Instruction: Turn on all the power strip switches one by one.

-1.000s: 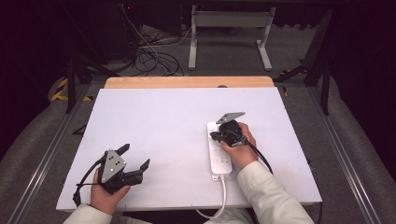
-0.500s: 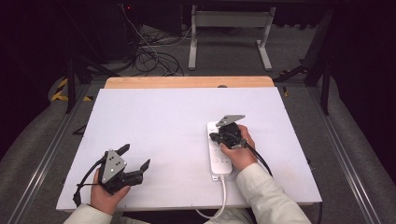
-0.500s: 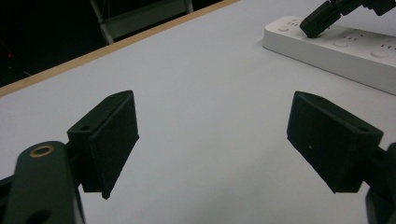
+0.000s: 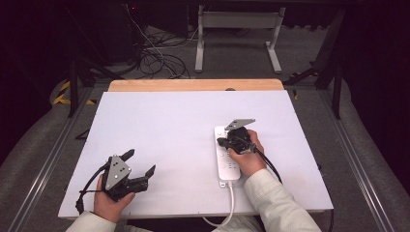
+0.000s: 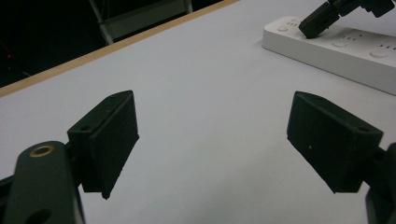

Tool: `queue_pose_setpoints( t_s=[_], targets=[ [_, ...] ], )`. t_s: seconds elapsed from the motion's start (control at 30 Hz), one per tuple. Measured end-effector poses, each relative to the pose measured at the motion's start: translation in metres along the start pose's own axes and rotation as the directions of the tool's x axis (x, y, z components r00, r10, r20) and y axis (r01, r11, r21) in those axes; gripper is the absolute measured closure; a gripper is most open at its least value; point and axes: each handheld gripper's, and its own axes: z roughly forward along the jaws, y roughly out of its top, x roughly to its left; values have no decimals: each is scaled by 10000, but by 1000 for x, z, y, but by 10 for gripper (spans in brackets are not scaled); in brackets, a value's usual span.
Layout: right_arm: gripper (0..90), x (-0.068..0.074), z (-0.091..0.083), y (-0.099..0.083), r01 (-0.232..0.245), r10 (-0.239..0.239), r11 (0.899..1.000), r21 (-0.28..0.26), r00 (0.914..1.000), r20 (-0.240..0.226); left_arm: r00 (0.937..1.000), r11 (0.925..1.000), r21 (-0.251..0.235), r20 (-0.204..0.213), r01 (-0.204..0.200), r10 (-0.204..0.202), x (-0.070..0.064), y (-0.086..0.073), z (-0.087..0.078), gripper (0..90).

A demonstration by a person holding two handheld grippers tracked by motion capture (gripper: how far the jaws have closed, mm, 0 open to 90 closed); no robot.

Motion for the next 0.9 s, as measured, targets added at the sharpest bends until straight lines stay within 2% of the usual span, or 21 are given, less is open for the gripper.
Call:
queue_pose_setpoints(
  t_s=[0.33, 0.4, 0.53, 0.67, 0.9],
  targets=[
    [900, 1, 0, 1, 181, -182, 9998, 111, 9998, 84, 10000, 10000, 17, -15, -5, 5, 0, 0, 0, 169],
    [900, 0, -3, 3, 123, -123, 9998, 164, 9999, -31, 10000, 10000, -5, -14, -7, 7, 0, 0, 0, 169],
    [900, 4, -14, 5, 126, -136, 9994, -319, 9995, -302, 9999, 9999, -8, 13, 126, -126, 1, 0, 1, 169],
    [900, 14, -17, 3, 582, -581, 9983, 40, 9980, -237, 10000, 10000, -14, -8, 40, -40, 0, 0, 0, 169],
    [900, 19, -27, -11, 552, -542, 9982, 243, 9978, -389, 10000, 10000, -9, -6, 85, -85, 0, 0, 0, 169]
  ],
)
